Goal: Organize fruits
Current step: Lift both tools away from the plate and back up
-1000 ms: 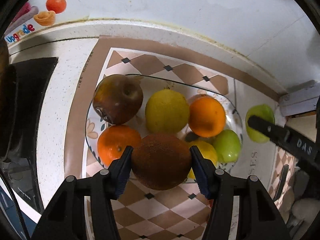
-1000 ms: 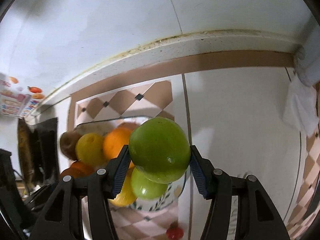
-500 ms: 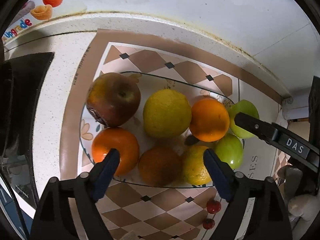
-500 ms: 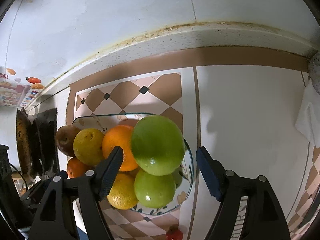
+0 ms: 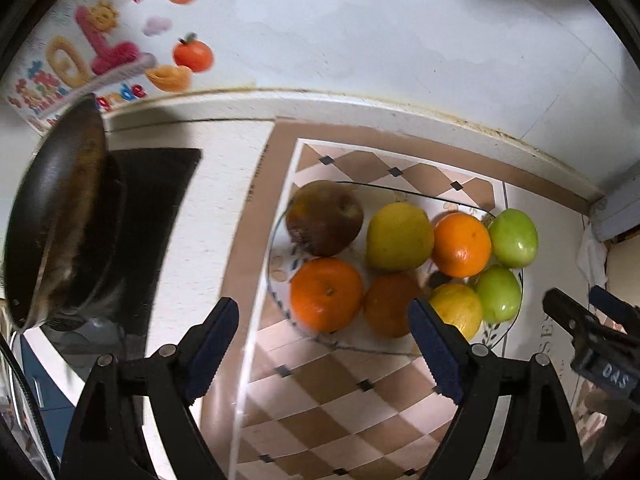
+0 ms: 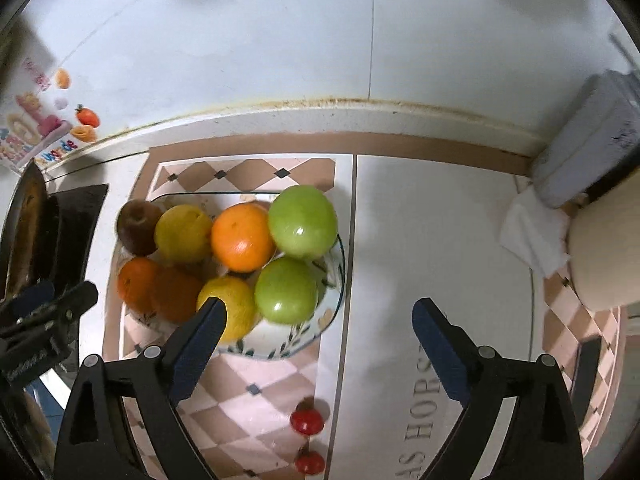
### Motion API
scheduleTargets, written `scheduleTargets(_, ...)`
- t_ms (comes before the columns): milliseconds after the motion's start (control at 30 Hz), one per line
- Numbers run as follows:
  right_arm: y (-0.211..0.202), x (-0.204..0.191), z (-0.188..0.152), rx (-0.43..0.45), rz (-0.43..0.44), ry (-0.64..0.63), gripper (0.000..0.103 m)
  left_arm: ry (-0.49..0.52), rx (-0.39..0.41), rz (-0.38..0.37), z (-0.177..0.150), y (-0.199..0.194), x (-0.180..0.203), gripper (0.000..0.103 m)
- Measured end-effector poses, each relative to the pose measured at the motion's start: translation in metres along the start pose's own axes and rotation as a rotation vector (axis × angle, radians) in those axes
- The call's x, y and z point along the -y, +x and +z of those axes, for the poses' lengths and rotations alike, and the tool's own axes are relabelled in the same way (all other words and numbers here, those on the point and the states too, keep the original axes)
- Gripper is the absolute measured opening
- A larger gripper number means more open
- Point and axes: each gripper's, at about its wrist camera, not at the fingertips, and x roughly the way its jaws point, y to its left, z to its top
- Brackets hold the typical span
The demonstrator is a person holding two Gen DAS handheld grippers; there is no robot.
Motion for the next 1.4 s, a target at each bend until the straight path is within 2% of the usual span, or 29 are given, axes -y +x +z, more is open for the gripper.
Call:
scheduleTargets(233, -0.067, -0.009, -0.039, 0.098, -0.008, 0.011, 0.096, 0.039, 0.104, 0.018, -0.025, -0.046, -0.007, 0.086)
scheduleTargets(333, -0.103, -0.013, -0.059, 0.157, -0.027, 0.009, 0.096, 0.057, 0.15, 0.008, -0.039, -0.071, -0.01, 0.086)
scheduleTargets(633, -0.181, -0.026, -0.11, 0.262, -0.039, 0.003, 0.096, 0.092, 0.282, -0.043, -0.088, -0.154, -0.02, 0.086)
scheduleTargets(867, -0.235, -0.036, -0.152, 0.345, -0.035, 0.002, 0.096, 0.114, 0.35, -0.067, -0.122, -0.196, -0.025, 0.086)
scheduleTargets(1133, -0.268, -0.04, -0.182, 0.39, -0.031, 0.023, 0.096, 0.13, 0.384, -0.098, -0.152, -0.225, -0.03, 0.086)
scheduleTargets(1400, -0.266, -0.04, -0.191, 0.374, -0.003, 0.03, 0.098, 0.121, 0.398, -0.097, -0.165, -0.232, -0.032, 0.086)
